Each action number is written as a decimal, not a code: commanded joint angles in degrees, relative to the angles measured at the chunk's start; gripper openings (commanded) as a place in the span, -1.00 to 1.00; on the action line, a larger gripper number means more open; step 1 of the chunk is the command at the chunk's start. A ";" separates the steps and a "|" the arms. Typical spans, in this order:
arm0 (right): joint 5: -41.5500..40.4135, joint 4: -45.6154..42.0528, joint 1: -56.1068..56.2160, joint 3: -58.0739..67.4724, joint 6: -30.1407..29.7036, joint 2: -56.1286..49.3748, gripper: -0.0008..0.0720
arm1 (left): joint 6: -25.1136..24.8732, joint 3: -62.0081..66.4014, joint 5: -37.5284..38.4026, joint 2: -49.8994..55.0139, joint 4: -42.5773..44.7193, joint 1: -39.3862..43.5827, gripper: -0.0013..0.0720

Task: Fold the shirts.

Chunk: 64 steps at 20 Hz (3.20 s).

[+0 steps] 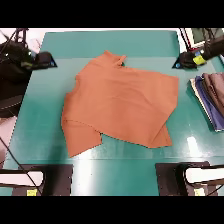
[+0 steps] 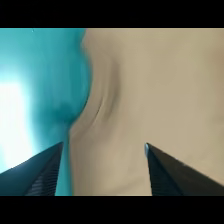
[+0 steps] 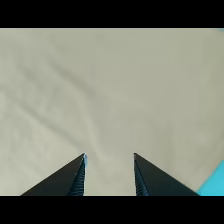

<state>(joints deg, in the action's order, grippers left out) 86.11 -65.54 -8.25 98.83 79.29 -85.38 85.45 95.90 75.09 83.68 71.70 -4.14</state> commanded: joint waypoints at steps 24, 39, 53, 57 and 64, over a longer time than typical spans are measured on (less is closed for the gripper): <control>-5.05 6.01 -0.33 -39.98 -1.11 31.98 -0.03 | -10.97 -55.43 -15.28 -14.78 -15.50 -5.60 0.67; 0.79 -4.09 -21.68 -68.04 -1.88 30.29 0.23 | -10.99 -45.18 -14.21 -15.96 -16.81 -2.43 -0.90; -9.55 2.86 -0.98 -62.93 -3.56 23.04 -0.93 | -10.69 -45.00 -13.14 -19.82 -17.03 -2.45 -0.90; -5.92 2.84 -0.90 -45.13 -3.23 35.98 -0.93 | -8.81 -35.39 -13.16 -31.67 -16.98 -2.45 -0.90; -9.16 -4.42 -0.94 0.79 2.08 42.27 -0.93 | -6.16 6.16 -16.50 -40.59 -16.57 -2.45 -0.90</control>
<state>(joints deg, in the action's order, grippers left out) 77.38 -65.32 -9.26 82.81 79.07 -44.29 78.52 86.72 60.23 45.36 54.59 -6.57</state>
